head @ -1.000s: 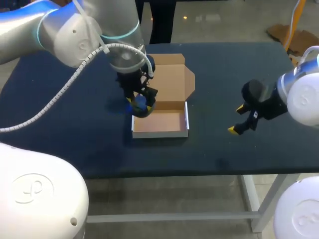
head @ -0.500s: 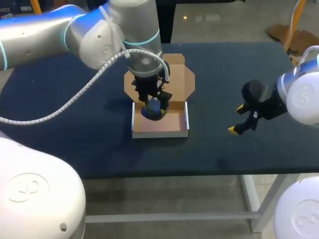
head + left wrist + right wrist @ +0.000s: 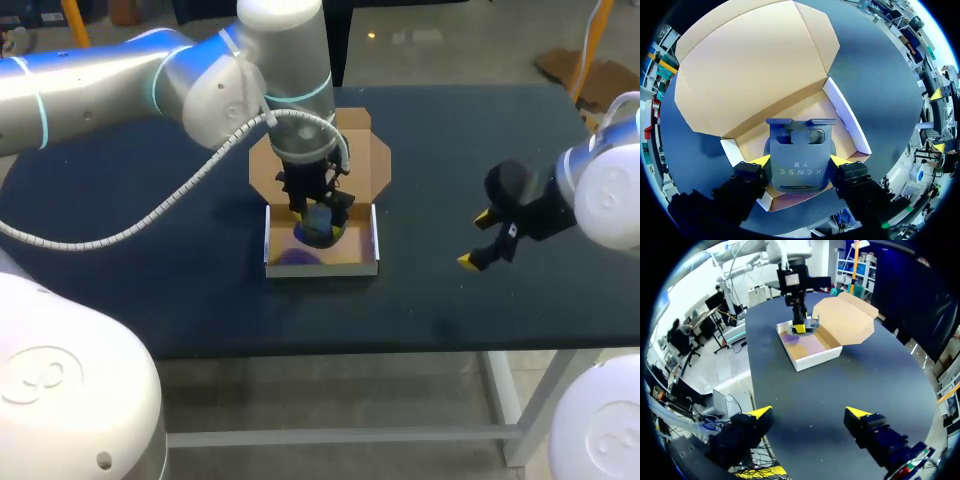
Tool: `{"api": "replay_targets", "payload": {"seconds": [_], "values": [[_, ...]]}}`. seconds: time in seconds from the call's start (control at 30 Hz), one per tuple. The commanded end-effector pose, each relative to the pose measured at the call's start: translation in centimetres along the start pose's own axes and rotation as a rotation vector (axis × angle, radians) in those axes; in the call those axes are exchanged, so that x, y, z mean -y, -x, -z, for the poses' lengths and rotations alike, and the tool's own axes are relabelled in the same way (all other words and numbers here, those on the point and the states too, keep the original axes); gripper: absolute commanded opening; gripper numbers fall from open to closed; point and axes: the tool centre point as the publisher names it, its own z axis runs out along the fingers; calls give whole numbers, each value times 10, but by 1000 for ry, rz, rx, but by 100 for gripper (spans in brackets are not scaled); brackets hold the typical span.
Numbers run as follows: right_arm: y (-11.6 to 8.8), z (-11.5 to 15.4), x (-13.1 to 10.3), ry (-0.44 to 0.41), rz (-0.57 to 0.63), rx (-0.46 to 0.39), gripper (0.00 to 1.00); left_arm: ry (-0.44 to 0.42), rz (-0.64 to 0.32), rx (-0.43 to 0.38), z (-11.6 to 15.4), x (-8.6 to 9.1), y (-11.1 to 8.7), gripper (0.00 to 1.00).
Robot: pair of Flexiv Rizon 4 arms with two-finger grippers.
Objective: Assemble the packaging by folding the flat box into shape, placing the metal phone stand inside, and closing the box properly
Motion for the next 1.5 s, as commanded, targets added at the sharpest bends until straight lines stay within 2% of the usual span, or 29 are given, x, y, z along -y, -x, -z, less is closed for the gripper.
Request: {"api": "replay_targets", "payload": {"seconds": [0.03, 0.53, 0.57, 0.63, 0.67, 0.7, 0.73, 0.77, 1.03, 1.33, 1.5], "values": [[0, 2, 1, 4, 1, -4, 100, 5, 10, -4, -16, 7, 1, 0], [0, 2, 1, 4, 1, -4, 100, -18, 43, 30, -44, 15, 7, 0], [0, 2, 1, 4, 1, -4, 100, -17, 43, 31, -45, 16, 8, 4], [0, 2, 1, 4, 1, -4, 100, -18, 44, 37, -46, 17, 9, 31], [0, 2, 1, 4, 1, -4, 100, -17, 46, 42, -47, 17, 9, 51], [0, 2, 1, 4, 1, -4, 100, -18, 46, 45, -47, 17, 10, 82], [0, 2, 1, 4, 1, -4, 100, -16, 49, 46, -48, 18, 10, 97], [0, 2, 1, 4, 1, -4, 100, -16, 53, 48, -49, 18, 11, 100], [0, 2, 1, 4, 1, -4, 100, -17, 86, 57, -48, 15, 13, 100], [0, 2, 1, 4, 1, -4, 100, 2, 222, 81, -30, 10, 8, 100], [0, 2, 1, 4, 1, -4, 100, 48, 302, 80, -23, 10, 7, 100]]}}
